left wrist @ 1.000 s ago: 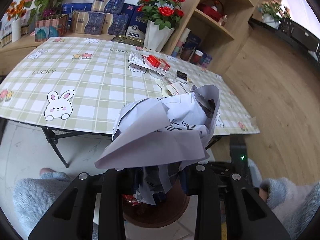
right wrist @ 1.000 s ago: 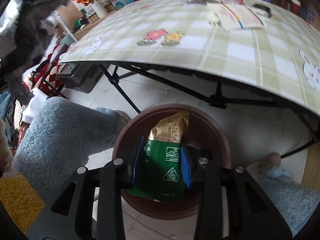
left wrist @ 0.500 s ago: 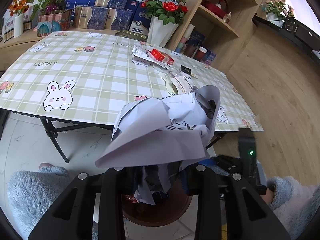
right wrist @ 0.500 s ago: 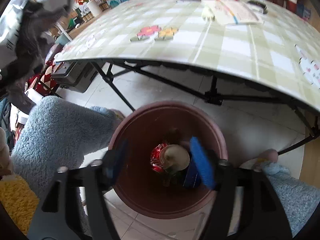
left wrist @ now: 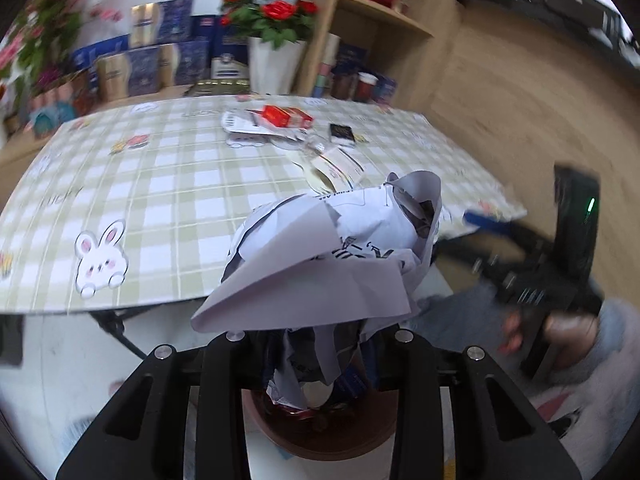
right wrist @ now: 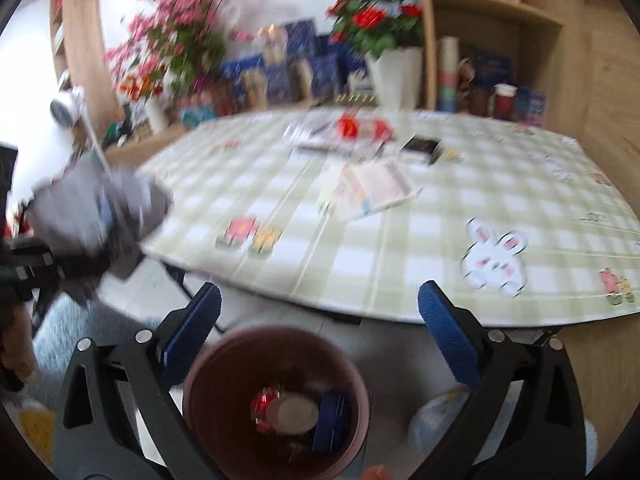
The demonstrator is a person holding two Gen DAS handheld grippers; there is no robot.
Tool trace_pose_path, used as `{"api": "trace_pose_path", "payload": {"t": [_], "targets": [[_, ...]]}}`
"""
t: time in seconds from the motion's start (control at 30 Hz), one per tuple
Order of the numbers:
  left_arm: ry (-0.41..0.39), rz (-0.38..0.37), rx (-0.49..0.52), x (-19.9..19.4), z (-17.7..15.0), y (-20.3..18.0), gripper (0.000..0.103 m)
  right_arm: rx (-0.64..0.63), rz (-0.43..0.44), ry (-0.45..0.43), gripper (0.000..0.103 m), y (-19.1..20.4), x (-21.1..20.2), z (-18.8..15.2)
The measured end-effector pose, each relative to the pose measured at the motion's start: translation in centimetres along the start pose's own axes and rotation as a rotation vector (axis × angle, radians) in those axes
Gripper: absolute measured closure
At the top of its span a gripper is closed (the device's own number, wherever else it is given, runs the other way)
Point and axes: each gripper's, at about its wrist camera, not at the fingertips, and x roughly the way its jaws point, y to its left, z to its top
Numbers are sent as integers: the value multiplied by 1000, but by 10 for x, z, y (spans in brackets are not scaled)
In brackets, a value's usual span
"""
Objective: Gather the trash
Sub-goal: 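Lower the crumpled grey paper into the bin and open the left gripper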
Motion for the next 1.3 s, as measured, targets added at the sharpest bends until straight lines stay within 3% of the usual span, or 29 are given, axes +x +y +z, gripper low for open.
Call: {"api": "trace_pose_path", "payload": {"t": [0.17,0.3,0.43,0.67,1.07,1.17,1.3], "targets": [[97,-58,92,35,-8,-5,69,69,-16,-26,6,-20,-9,9],[193,-51,163,68,-30,-13,69,117,-49,-27,6,-32,-12,9],[247,-44,126,89,-48,-8,69,166,-70,-13,6,-41,-10,2],[214,-31,77,84,-49,-1,65,198,-64,28,6,-38,-3,-8],[215,-29,123,84,-50,-11,64,156,-72,50,6,-28,-3,-8],[207,-31,116,83,-50,-9,58,150,-75,44,6,-28,-5,-8],[197,-36,106,81,-48,-8,40,158,-79,48,6,-30,-4,-9]]}}
